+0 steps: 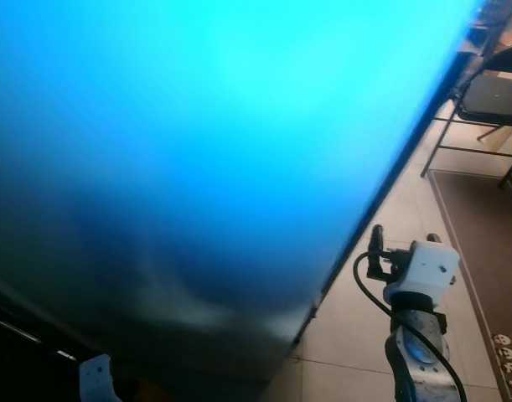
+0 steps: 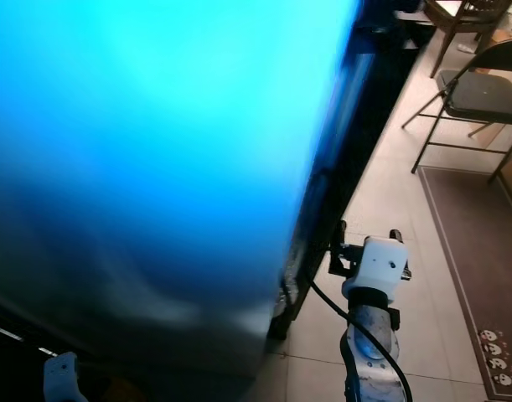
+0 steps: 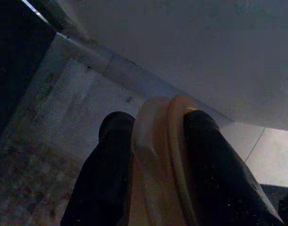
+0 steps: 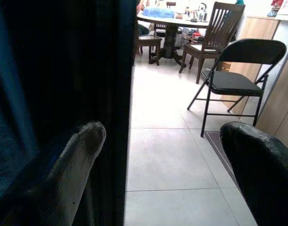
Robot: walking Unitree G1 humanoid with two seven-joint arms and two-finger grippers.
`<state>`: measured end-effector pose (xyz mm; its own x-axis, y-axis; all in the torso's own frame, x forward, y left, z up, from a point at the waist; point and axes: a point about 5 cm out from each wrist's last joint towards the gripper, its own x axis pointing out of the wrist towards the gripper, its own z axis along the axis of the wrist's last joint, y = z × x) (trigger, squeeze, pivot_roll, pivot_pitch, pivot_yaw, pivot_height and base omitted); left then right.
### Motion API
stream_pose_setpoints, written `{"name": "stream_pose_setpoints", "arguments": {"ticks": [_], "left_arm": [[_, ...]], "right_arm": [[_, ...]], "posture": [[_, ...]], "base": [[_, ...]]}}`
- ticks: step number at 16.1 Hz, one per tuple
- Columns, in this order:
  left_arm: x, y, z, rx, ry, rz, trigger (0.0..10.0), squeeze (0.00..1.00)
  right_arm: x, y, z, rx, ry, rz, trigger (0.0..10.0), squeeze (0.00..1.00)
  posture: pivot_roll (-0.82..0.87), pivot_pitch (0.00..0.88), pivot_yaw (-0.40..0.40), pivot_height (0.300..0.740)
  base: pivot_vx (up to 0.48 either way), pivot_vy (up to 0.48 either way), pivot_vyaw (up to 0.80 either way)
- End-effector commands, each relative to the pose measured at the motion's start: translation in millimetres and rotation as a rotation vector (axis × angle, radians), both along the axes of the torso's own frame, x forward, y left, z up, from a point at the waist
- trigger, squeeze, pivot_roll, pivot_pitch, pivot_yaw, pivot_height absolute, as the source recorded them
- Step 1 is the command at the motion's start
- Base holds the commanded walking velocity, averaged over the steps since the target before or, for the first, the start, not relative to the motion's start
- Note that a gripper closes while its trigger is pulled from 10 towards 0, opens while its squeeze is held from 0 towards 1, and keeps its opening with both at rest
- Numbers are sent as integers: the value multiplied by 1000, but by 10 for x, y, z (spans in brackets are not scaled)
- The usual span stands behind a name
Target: Restocking fridge
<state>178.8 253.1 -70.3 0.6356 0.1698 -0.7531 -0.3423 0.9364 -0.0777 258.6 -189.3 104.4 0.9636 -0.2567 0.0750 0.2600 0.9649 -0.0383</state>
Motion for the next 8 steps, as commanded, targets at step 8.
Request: {"name": "stream_pose_setpoints", "arguments": {"ticks": [8], "left_arm": [[-67,-21,-41,-3,28,-6,10000,0]], "right_arm": [[-5,68,17,-25,5,60,10000,0]], "posture": [[-176,110,-15,740]], "base": [[0,-155,0]]}}
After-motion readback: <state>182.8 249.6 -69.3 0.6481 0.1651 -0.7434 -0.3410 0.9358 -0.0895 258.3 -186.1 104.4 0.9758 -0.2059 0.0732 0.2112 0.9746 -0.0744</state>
